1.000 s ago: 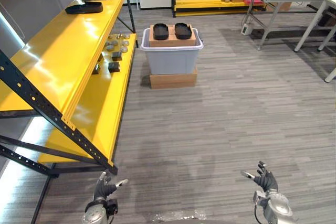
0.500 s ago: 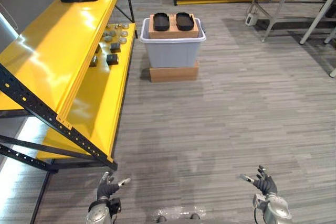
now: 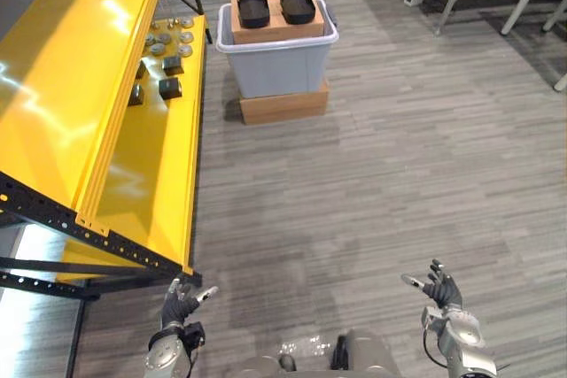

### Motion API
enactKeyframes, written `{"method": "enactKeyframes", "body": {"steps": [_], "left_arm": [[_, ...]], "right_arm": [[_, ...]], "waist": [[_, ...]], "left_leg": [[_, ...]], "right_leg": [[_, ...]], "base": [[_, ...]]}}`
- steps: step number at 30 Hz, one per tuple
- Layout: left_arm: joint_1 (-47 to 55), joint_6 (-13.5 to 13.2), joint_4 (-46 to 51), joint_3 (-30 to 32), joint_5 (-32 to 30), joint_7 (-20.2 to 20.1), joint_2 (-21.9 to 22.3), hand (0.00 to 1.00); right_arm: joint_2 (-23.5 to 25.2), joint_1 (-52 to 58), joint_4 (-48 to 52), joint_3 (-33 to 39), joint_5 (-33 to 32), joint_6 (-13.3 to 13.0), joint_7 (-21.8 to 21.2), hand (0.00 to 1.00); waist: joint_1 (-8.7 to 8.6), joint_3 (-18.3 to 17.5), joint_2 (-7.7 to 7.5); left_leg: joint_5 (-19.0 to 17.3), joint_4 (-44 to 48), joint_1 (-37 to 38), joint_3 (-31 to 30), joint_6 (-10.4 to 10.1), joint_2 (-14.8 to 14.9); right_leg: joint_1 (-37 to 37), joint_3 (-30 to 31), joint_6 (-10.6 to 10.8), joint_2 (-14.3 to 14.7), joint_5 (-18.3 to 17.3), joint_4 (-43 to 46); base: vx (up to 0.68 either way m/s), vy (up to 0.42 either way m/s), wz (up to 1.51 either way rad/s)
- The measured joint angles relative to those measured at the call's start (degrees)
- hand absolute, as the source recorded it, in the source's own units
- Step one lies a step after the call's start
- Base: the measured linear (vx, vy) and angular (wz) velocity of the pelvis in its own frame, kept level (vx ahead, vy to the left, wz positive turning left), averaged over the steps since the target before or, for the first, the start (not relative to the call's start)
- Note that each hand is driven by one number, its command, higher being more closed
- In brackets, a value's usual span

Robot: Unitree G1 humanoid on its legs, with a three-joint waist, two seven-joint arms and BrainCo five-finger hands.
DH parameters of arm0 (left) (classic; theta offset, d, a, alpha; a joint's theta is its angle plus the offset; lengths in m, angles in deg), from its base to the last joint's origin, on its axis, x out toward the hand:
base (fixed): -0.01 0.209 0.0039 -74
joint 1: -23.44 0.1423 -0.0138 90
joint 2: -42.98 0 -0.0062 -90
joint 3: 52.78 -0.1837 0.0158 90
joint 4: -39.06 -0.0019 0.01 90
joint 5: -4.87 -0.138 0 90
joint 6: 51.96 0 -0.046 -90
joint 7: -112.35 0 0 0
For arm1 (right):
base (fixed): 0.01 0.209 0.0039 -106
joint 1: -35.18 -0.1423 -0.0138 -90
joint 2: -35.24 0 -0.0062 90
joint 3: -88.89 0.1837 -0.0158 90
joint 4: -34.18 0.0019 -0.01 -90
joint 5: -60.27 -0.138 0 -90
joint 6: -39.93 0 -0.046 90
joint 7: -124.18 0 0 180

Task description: Walk over and take plastic housings, then place them on the shelf

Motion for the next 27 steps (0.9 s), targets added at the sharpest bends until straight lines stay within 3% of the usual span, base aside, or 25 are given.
{"method": "enactKeyframes", "body": {"steps": [2, 3, 4, 6, 8, 9, 10, 11, 12, 14, 16, 17, 19, 20, 21, 22, 24, 25, 26, 27], "left_arm": [[-0.8, -0.1, 0.1, 0.1, 0.0, 0.1, -0.2, 0.0], [-0.6, -0.1, 0.1, 0.5, -0.1, 0.2, -0.4, 0.0], [-1.3, 0.0, -0.6, 0.5, -0.1, 0.3, 0.8, 0.0], [-2.0, -0.4, -0.3, 0.4, -0.1, 0.4, 1.2, 0.0], [-2.3, -0.4, -0.5, 0.5, -0.1, 0.8, 2.2, 0.0], [-1.4, -0.4, -0.4, 0.5, -0.1, 0.7, 3.2, 0.0], [-0.6, -0.5, -0.2, 0.4, -0.1, 0.6, 3.4, 0.0], [-0.5, -0.4, -0.2, 0.4, -0.1, 0.6, 3.3, 0.0], [-0.5, -0.2, 0.2, 0.4, -0.1, 0.5, 3.5, 0.0], [-0.3, -0.2, 1.1, 0.4, 0.0, -0.1, 4.1, 0.0], [-0.1, -0.2, 1.4, 0.3, 0.0, -0.3, 4.1, 0.0], [-0.2, -0.2, 1.5, 0.1, -0.1, -0.2, 4.2, 0.0], [0.7, -0.2, 2.6, 0.0, -0.1, 0.1, 5.0, 0.0], [0.9, -0.2, 2.7, -0.1, -0.1, 0.1, 5.4, 0.0], [1.7, -0.1, 2.7, -0.1, 0.0, 0.1, 5.6, 0.0], [2.0, 0.2, 2.6, -0.6, 0.0, 0.2, 5.6, 0.0], [1.8, 0.3, 2.5, -2.0, -0.1, 0.1, 5.6, 0.0], [1.3, 0.4, 2.5, -3.8, -0.1, 0.0, 5.1, 0.0], [1.0, 0.5, 2.5, -4.4, -0.1, 0.0, 4.8, 0.0], [0.7, 0.7, 2.4, -4.9, -0.1, 0.0, 4.7, 0.0]], "right_arm": [[-0.5, -0.4, 0.5, -0.8, 0.0, -0.1, 0.0, 0.0], [-0.5, 0.0, 0.8, -1.2, 0.0, -0.2, 0.0, 0.0], [-1.5, 0.2, 0.6, -1.1, 0.0, 0.0, 0.0, 0.0], [-1.3, -1.0, 1.1, -1.3, 0.0, -0.1, -0.2, 0.0], [-1.2, -1.0, 1.1, -2.1, -0.1, -0.1, -0.3, 0.0], [-1.2, -0.2, 1.1, -3.5, -0.7, -0.1, -0.2, 0.0], [-0.3, 0.1, 1.2, -4.5, -1.1, -0.2, -0.2, 0.0], [0.3, -0.1, 1.5, -4.8, -1.4, -0.2, -0.1, 0.0], [1.3, 0.1, 2.6, -4.9, -1.8, -0.3, -0.1, 0.0], [1.6, 0.8, 4.8, -4.9, -1.9, -0.4, -0.1, 0.0], [1.4, 0.3, 4.8, -4.7, -1.9, -0.3, 0.0, 0.0], [1.2, 0.1, 4.2, -4.5, -1.9, -0.3, 0.0, 0.0], [1.1, 0.2, 3.8, -3.6, -2.0, -0.2, 0.4, 0.0], [1.0, 0.7, 3.6, -3.2, -2.0, -0.2, 0.7, 0.0], [1.1, 0.8, 3.4, -3.2, -2.0, -0.1, 1.2, 0.0], [2.1, 1.7, 3.4, -3.1, -1.9, 0.0, 1.2, 0.0], [3.2, 2.6, 3.1, -2.9, -1.8, 0.0, 1.2, 0.0], [4.4, 3.6, 3.1, -2.8, -1.7, 0.0, 1.1, 0.0], [5.0, 4.2, 3.1, -2.8, -1.7, 0.0, 1.1, 0.0], [5.4, 5.0, 3.1, -2.9, -1.6, 0.2, 1.0, 0.0]], "waist": [[-1.08, 0.9, -0.11], [-1.6, 0.2, -2.25], [-1.83, 0.5, -0.55], [-1.84, 0.5, 0.36], [-1.96, 1.5, 1.22], [-1.28, 2.0, 1.61], [-1.0, 2.3, 1.03], [-0.62, 2.7, 0.37], [0.86, 3.1, -0.88], [2.33, 3.4, -1.28], [3.25, 3.6, -1.58], [3.67, 3.8, -1.97], [4.94, 3.5, -1.67], [5.49, 3.0, -1.07], [5.48, 1.8, -0.42], [5.18, 0.3, -2.45], [5.16, -0.6, -4.12], [4.8, -0.5, -5.41], [4.69, -0.5, -5.88], [4.42, -0.6, -6.3]], "left_leg": [[-0.6, -1.0, 2.7, -1.6, -2.7, 1.1], [-1.9, -0.4, 4.4, -2.9, -4.7, 0.7], [-2.7, 1.6, 5.1, -3.9, -5.9, 2.0], [0.1, 10.8, 0.6, -4.2, -6.9, 3.6], [7.8, 26.9, -5.2, -3.7, -6.0, 4.9], [17.5, 40.8, -9.6, -3.5, -5.8, 7.3], [16.2, 53.5, -14.8, -0.5, -5.2, 10.5], [15.3, 57.9, -17.2, 1.1, -4.7, 11.5], [13.7, 62.3, -21.9, 3.4, -3.7, 12.3], [11.0, 59.6, -29.3, 5.6, -3.3, 11.9], [8.8, 45.8, -33.6, 5.5, -3.5, 8.8], [9.0, 33.7, -34.5, 5.0, -3.8, 5.9], [12.3, 12.7, -33.3, 4.7, -6.0, 2.7], [13.3, 9.2, -32.9, 4.6, -5.6, 2.6], [17.4, 8.2, -32.7, 3.7, -3.9, 2.1], [20.7, 8.8, -31.5, 4.8, -2.9, 0.8], [18.4, 7.8, -28.4, 5.8, -2.1, -1.0], [15.9, 7.0, -23.6, 6.2, -1.5, -2.4], [14.6, 7.2, -21.6, 6.2, -1.4, -3.0], [12.8, 7.7, -18.5, 6.4, -1.1, -3.4]], "right_leg": [[-1.2, 2.3, -0.1, 3.2, 7.7, -10.8], [-1.6, 3.9, -2.1, 3.3, 14.2, -13.6], [-2.4, 3.0, -5.5, 3.9, 17.1, -9.2], [-2.5, 1.6, -6.7, 4.2, 12.2, -6.8], [2.5, 0.4, -7.4, 5.2, 8.7, -7.5], [8.9, 0.0, -8.1, 6.2, 6.9, -10.1], [14.7, 0.4, -8.7, 7.4, 5.8, -12.9], [17.2, 0.8, -8.8, 7.5, 5.3, -14.1], [21.2, 1.9, -8.8, 7.2, 4.9, -16.7], [26.7, 2.9, -8.6, 7.3, 4.6, -21.7], [30.8, 3.1, -8.1, 6.5, 3.6, -24.7], [33.5, 3.3, -7.6, 5.9, 2.6, -26.2], [36.9, 4.5, -5.9, 5.6, 0.5, -27.9], [37.7, 5.0, -5.6, 5.7, -0.4, -28.0], [39.3, 6.3, -4.5, 5.7, -3.1, -27.2], [39.2, 7.1, -2.4, 3.2, -5.3, -22.3], [35.0, 7.9, -1.4, 0.8, -5.6, -9.9], [28.3, 8.2, 4.1, -1.9, -0.7, 9.7], [25.4, 8.6, 6.2, -3.0, 3.5, 17.6], [22.2, 8.7, 6.3, -4.7, 4.8, 27.2]], "base": [[0.56, -0.086, 0.56], [0.61, -0.138, 0.5], [0.6, -0.146, 0.42], [0.59, -0.184, 0.24], [0.68, -0.226, 0.31], [0.63, -0.192, 0.19], [0.62, -0.183, 0.08], [0.44, -0.123, -0.13], [0.52, -0.138, -0.18], [0.57, -0.106, -0.12], [0.46, -0.006, -0.02], [0.49, 0.048, -0.07], [0.54, 0.097, -0.26], [0.53, 0.154, -0.49], [0.72, 0.21, -0.5], [0.62, 0.181, -0.34], [0.63, 0.186, -0.14], [0.73, 0.223, -0.1], [0.59, 0.175, -0.03], [0.48, 0.111, 0.11]]}}
